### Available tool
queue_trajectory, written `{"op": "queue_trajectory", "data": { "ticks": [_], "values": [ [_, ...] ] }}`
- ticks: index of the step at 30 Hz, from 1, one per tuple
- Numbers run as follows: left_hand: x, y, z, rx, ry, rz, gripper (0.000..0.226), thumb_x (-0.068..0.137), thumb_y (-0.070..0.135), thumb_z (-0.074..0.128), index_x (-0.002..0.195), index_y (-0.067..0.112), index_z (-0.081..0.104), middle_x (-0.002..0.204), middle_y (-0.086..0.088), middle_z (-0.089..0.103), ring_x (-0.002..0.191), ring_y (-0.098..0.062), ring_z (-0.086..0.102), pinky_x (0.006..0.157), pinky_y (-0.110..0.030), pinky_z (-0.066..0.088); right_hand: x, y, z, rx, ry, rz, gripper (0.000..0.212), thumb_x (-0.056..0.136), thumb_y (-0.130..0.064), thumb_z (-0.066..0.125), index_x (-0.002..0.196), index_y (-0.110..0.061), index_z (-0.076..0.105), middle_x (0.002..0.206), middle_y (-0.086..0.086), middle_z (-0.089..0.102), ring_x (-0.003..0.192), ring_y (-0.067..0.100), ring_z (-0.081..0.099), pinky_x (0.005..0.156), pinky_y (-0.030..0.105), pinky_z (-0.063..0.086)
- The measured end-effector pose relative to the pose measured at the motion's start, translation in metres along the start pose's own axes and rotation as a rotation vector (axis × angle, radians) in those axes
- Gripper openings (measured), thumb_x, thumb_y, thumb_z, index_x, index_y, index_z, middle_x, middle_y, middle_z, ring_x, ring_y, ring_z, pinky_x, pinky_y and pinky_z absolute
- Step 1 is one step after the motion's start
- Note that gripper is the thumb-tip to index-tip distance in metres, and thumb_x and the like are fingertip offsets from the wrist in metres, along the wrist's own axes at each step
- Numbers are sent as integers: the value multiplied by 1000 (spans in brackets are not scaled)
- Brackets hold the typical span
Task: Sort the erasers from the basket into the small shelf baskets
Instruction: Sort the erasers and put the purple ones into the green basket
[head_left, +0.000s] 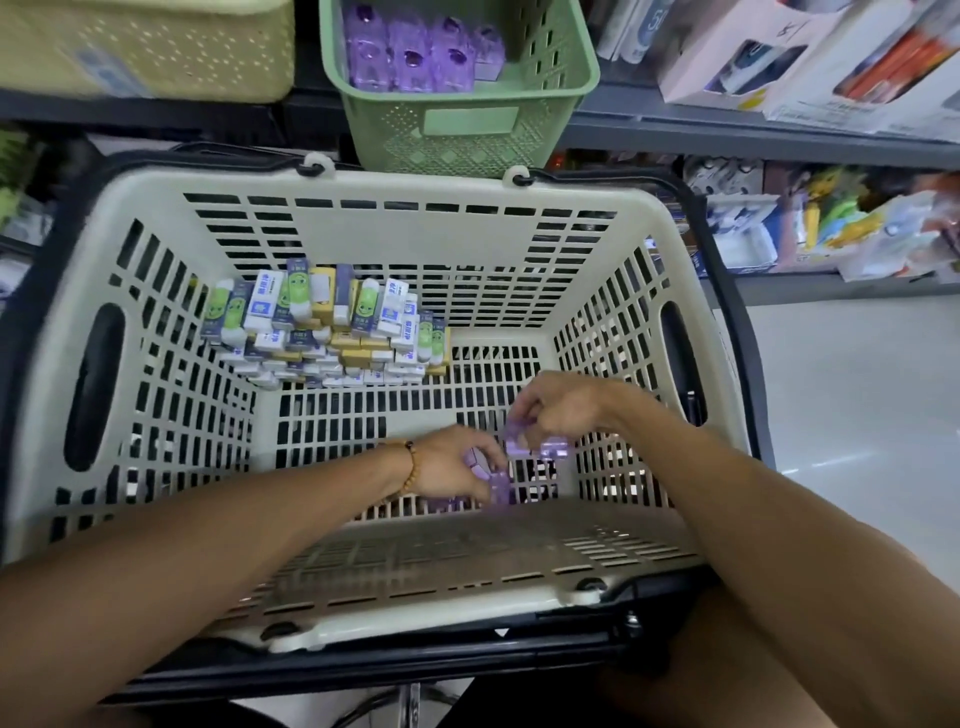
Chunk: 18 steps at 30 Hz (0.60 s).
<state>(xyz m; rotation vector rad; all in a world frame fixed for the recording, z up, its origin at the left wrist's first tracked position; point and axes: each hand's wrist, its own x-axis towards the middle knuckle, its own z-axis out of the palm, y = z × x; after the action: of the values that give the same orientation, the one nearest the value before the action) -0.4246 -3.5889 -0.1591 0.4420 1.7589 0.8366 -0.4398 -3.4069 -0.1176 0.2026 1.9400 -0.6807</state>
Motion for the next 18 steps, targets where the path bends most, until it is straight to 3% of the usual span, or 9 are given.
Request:
{"op": "queue_trajectory", "data": {
  "ticks": [3, 5, 7, 11, 14, 18],
  "values": [
    [-20, 3, -38, -431, 104, -28, 49, 80, 7, 73, 123, 25, 58, 78, -2, 67, 56, -9, 63, 54, -24, 52, -14, -18, -12, 296, 129, -170, 25, 86, -10, 71, 109, -17, 65, 108, 9, 66, 90, 20, 68, 72, 27, 55],
    [-35, 6, -61, -662, 190, -14, 47, 79, 8, 75, 120, 27, 62, 99, -8, 71, 75, -17, 71, 68, -33, 58, -24, -33, -15, 444, 218, -300, 25, 88, -10, 70, 111, -18, 63, 109, 11, 66, 87, 20, 68, 76, 33, 58],
    [-52, 12, -77, -769, 243, 48, 47, 74, 12, 76, 118, 27, 64, 105, -7, 73, 84, -20, 71, 75, -38, 58, -33, -47, -16, 623, 284, -431, 27, 90, -9, 67, 115, -16, 61, 104, 13, 66, 85, 20, 68, 79, 39, 60],
    [-85, 30, -94, -835, 339, 162, 47, 69, 13, 77, 113, 25, 66, 102, -8, 75, 84, -24, 72, 73, -38, 59, -52, -69, -22, 904, 338, -622, 31, 88, -11, 66, 118, -17, 60, 95, 10, 69, 84, 21, 69, 71, 32, 57],
    [-109, 51, -107, -842, 421, 262, 47, 59, 17, 79, 105, 23, 70, 98, -13, 74, 73, -23, 69, 65, -35, 57, -69, -86, -35, 837, 460, -729, 33, 86, -9, 69, 116, -21, 62, 104, 12, 68, 88, 24, 67, 69, 33, 55],
    [-134, 78, -131, -813, 523, 375, 36, 65, 14, 79, 99, 22, 71, 93, -10, 73, 70, -19, 66, 71, -34, 51, -95, -116, -69, 557, 692, -810, 29, 84, -8, 74, 105, -25, 63, 102, 4, 66, 82, 13, 67, 71, 23, 56]
  ]
}}
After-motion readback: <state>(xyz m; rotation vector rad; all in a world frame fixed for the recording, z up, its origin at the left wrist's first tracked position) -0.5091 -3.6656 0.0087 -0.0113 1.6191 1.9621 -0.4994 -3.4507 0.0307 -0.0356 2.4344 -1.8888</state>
